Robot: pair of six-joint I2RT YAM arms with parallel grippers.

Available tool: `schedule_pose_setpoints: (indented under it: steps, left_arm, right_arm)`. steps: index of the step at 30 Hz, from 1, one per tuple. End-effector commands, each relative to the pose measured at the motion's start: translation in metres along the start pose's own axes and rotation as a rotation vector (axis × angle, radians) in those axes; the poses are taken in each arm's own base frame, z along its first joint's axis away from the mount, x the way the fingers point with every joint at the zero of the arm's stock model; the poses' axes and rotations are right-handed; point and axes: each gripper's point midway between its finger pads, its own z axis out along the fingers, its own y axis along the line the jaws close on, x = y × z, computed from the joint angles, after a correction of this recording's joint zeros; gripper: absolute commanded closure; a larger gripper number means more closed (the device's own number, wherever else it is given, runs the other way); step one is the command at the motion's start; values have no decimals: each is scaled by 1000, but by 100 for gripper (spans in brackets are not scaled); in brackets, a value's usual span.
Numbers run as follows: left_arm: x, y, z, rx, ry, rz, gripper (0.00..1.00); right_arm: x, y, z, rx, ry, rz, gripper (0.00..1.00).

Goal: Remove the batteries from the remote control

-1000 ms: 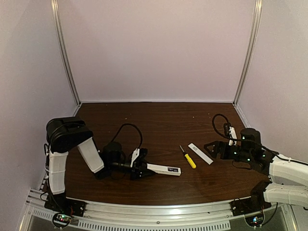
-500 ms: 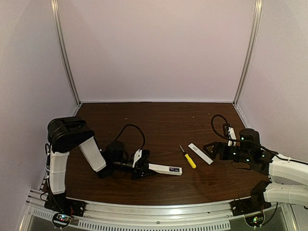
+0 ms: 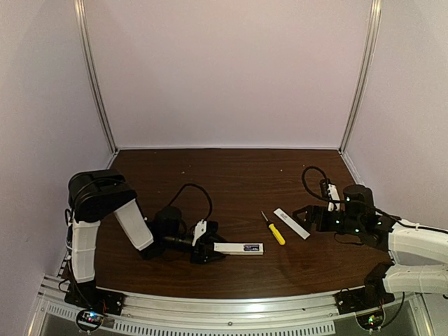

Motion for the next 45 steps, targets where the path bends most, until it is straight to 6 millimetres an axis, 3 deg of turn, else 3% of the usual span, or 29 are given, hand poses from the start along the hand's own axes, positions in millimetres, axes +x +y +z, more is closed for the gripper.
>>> schedule_pose_setpoints:
  steps: [1,11,21,31,39,45]
  left_arm:
    - [10,-1,-7,-31,49,-6,39]
    - [-14,0,-32,-134,17,46,3]
    - [-37,12,-63,-308,-19,72,3]
    - [-62,13,-89,-412,-117,74,3]
    - [-60,5,-82,-350,-110,81,3]
    - [-61,-4,-78,-289,-115,100,3]
  right_arm:
    - [-14,9,1,1,-24,-23,0]
    - [-15,22,6,22,3,-55,0]
    - [-2,39,17,83,72,-154,0]
    - [31,37,35,175,157,-233,2]
    - [60,44,54,177,246,-305,5]
    - [66,28,59,252,266,-336,7]
